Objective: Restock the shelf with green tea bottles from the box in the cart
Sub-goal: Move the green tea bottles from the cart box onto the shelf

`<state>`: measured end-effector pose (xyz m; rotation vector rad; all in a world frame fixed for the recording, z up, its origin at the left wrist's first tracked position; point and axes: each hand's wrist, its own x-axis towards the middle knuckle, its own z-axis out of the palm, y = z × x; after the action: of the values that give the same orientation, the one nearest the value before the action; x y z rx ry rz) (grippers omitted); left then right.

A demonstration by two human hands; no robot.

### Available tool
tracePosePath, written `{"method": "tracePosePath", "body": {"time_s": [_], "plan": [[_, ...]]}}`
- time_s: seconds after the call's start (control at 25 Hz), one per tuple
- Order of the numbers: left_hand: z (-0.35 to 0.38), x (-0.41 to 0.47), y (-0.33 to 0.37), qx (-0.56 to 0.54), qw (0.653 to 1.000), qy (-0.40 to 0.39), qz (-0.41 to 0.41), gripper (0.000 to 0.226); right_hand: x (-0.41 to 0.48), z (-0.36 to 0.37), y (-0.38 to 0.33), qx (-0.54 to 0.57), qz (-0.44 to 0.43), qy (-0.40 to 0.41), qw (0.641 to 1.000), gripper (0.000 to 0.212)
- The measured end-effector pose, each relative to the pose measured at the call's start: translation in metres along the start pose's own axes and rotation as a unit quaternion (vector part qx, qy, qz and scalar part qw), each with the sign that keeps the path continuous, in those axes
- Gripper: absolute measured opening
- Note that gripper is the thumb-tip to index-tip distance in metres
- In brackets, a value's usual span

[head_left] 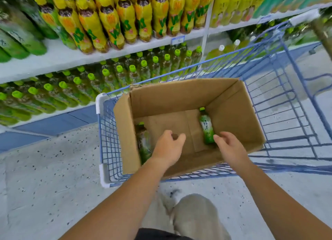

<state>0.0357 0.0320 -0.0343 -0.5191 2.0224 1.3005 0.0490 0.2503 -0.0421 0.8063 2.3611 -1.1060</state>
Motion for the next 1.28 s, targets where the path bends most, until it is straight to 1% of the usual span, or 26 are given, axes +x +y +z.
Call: {"method": "tracePosePath", "body": {"time_s": [0.08, 0.16, 0.32, 0.4, 0.48, 0.6, 0.68, 0.76, 0.8, 0.88, 0.96, 1.0, 1.04, 1.16, 1.2, 1.28], "plan": [[0.008, 0.031, -0.005, 0.015, 0.999, 0.014, -0.045, 0.074, 0.037, 0.003, 0.006, -0.02, 0.002, -0.029, 0.999, 0.062], [0.02, 0.062, -0.018, 0.02, 0.993, 0.044, -0.103, 0.069, 0.077, 0.009, 0.014, -0.044, 0.007, -0.062, 0.997, 0.066], [0.039, 0.112, -0.052, 0.025, 0.974, 0.09, -0.206, 0.063, 0.154, 0.029, 0.036, -0.131, -0.013, -0.121, 0.984, 0.068], [0.041, 0.133, -0.069, 0.065, 0.956, 0.144, -0.247, 0.066, 0.189, 0.038, 0.048, -0.171, -0.015, -0.131, 0.976, 0.065], [0.039, 0.151, -0.088, 0.109, 0.936, 0.202, -0.266, 0.066, 0.222, 0.049, 0.061, -0.207, 0.0, -0.136, 0.969, 0.062], [0.035, 0.172, -0.118, 0.134, 0.917, 0.246, -0.283, 0.07, 0.264, 0.069, 0.079, -0.229, 0.032, -0.118, 0.966, 0.053], [0.033, 0.182, -0.13, 0.165, 0.91, 0.245, -0.291, 0.069, 0.276, 0.081, 0.087, -0.224, 0.046, -0.106, 0.968, 0.052], [0.03, 0.193, -0.136, 0.211, 0.9, 0.238, -0.297, 0.067, 0.282, 0.088, 0.093, -0.226, 0.047, -0.079, 0.97, 0.057], [0.027, 0.199, -0.137, 0.215, 0.899, 0.229, -0.304, 0.068, 0.284, 0.09, 0.095, -0.224, 0.041, -0.073, 0.971, 0.059], [0.027, 0.21, -0.138, 0.152, 0.918, 0.19, -0.314, 0.066, 0.285, 0.095, 0.1, -0.215, 0.028, -0.109, 0.97, 0.06], [0.037, 0.217, -0.137, 0.04, 0.937, 0.145, -0.314, 0.054, 0.282, 0.104, 0.105, -0.194, 0.038, -0.154, 0.968, 0.061], [0.045, 0.22, -0.136, -0.003, 0.941, 0.137, -0.31, 0.049, 0.28, 0.111, 0.106, -0.182, 0.049, -0.16, 0.969, 0.062], [0.054, 0.222, -0.134, -0.021, 0.943, 0.138, -0.301, 0.047, 0.277, 0.118, 0.104, -0.175, 0.063, -0.157, 0.97, 0.063], [0.075, 0.229, -0.126, 0.002, 0.955, 0.136, -0.265, 0.043, 0.275, 0.14, 0.094, -0.171, 0.101, -0.145, 0.969, 0.068], [0.079, 0.231, -0.125, 0.009, 0.959, 0.127, -0.254, 0.041, 0.275, 0.145, 0.091, -0.16, 0.103, -0.147, 0.971, 0.066], [0.085, 0.234, -0.119, 0.013, 0.966, 0.108, -0.234, 0.041, 0.27, 0.152, 0.086, -0.126, 0.098, -0.178, 0.971, 0.054]]}}
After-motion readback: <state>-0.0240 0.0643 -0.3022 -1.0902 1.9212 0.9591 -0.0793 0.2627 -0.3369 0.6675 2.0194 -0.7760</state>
